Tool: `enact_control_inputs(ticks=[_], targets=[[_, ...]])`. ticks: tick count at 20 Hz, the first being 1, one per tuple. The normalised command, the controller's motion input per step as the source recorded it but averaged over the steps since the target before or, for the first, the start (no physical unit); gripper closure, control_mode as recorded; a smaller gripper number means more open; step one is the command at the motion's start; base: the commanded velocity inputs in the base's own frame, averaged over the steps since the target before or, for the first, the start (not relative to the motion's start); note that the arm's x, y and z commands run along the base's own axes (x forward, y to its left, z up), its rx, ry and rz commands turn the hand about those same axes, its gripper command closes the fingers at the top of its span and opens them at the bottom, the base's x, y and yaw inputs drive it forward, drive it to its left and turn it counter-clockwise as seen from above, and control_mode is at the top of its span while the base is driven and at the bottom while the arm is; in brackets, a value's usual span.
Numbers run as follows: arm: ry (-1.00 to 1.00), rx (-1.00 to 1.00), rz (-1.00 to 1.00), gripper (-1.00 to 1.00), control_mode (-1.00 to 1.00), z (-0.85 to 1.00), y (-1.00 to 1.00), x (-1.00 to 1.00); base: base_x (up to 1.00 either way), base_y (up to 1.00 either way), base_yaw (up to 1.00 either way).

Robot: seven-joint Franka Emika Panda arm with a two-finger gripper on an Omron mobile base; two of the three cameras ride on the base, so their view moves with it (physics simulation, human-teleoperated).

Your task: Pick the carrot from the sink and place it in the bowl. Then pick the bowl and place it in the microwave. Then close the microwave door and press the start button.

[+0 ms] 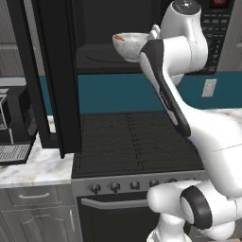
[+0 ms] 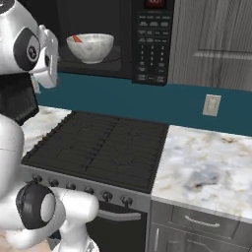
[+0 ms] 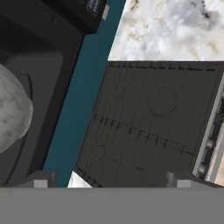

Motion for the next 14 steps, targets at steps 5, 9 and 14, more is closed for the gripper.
enact_control_inputs(ticks=[5, 9, 14], targets=[[-0.22, 0.00, 0.04, -1.00, -1.00, -0.60, 0.00, -1.00, 0.00, 0.00, 0.00], [-0.14, 0.00, 0.03, -1.00, -1.00, -0.49, 0.00, -1.00, 0.00, 0.00, 0.00], [-0.07, 0.01, 0.01, -1.00, -1.00, -0.26, 0.03, -1.00, 0.00, 0.00, 0.00]])
